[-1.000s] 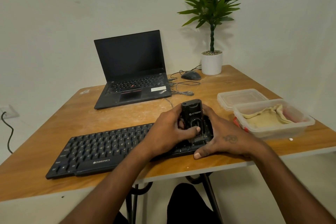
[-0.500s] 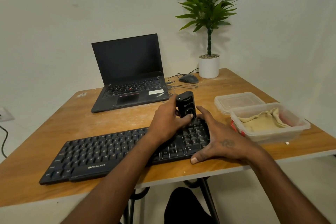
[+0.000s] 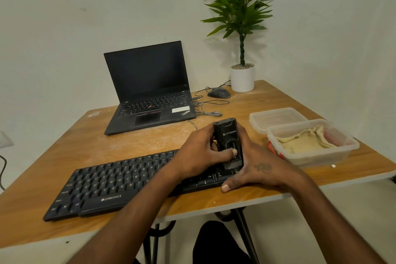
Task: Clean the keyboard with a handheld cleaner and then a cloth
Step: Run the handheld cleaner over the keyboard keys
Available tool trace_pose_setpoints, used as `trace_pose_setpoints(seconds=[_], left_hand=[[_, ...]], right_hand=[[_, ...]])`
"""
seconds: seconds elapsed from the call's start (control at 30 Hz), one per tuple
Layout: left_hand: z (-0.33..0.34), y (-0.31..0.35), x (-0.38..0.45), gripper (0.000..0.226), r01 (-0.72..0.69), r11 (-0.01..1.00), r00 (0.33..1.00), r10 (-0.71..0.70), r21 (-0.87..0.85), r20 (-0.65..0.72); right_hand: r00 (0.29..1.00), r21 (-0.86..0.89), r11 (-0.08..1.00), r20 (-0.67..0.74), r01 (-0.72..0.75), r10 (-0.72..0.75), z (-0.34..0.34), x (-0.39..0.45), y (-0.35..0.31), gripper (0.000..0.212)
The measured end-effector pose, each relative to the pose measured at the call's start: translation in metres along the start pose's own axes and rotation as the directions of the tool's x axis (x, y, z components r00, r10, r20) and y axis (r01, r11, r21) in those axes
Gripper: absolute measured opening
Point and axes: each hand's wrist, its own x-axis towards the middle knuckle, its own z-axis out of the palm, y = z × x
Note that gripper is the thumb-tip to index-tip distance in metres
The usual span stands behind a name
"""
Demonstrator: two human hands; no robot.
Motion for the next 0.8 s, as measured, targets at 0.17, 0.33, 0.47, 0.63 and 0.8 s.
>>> trace_pose_setpoints(seconds=[0.17, 0.33, 0.47, 0.63, 0.8], left_hand=[[0.007, -0.009, 0.013, 0.059, 0.016, 0.988, 0.983, 0.012, 0.155, -0.183], [0.005, -0.014, 0.025, 0.059, 0.081, 0.983, 0.955, -0.029, 0.166, -0.295], [0.006, -0.009, 0.025, 0.059, 0.044, 0.983, 0.974, -0.003, 0.177, -0.226], [0.007, 0.003, 0.018, 0.057, -0.003, 0.985, 0.995, 0.019, 0.173, -0.094], [0.001, 0.007, 0.0, 0.056, 0.019, 1.0, 0.999, -0.019, -0.011, 0.051]], right_hand=[[0.999, 0.099, 0.995, 0.036, -0.026, 0.023, -0.006, -0.002, 0.003, 0.147], [0.997, 0.113, 0.992, 0.055, -0.052, 0.046, -0.009, -0.002, 0.005, 0.148], [0.998, 0.154, 0.987, 0.041, -0.049, 0.044, -0.009, -0.002, 0.007, 0.149], [1.0, 0.143, 0.989, 0.018, -0.027, 0.025, -0.007, -0.001, 0.005, 0.144], [1.0, 0.124, 0.992, 0.019, -0.027, 0.025, -0.007, -0.001, 0.004, 0.145]])
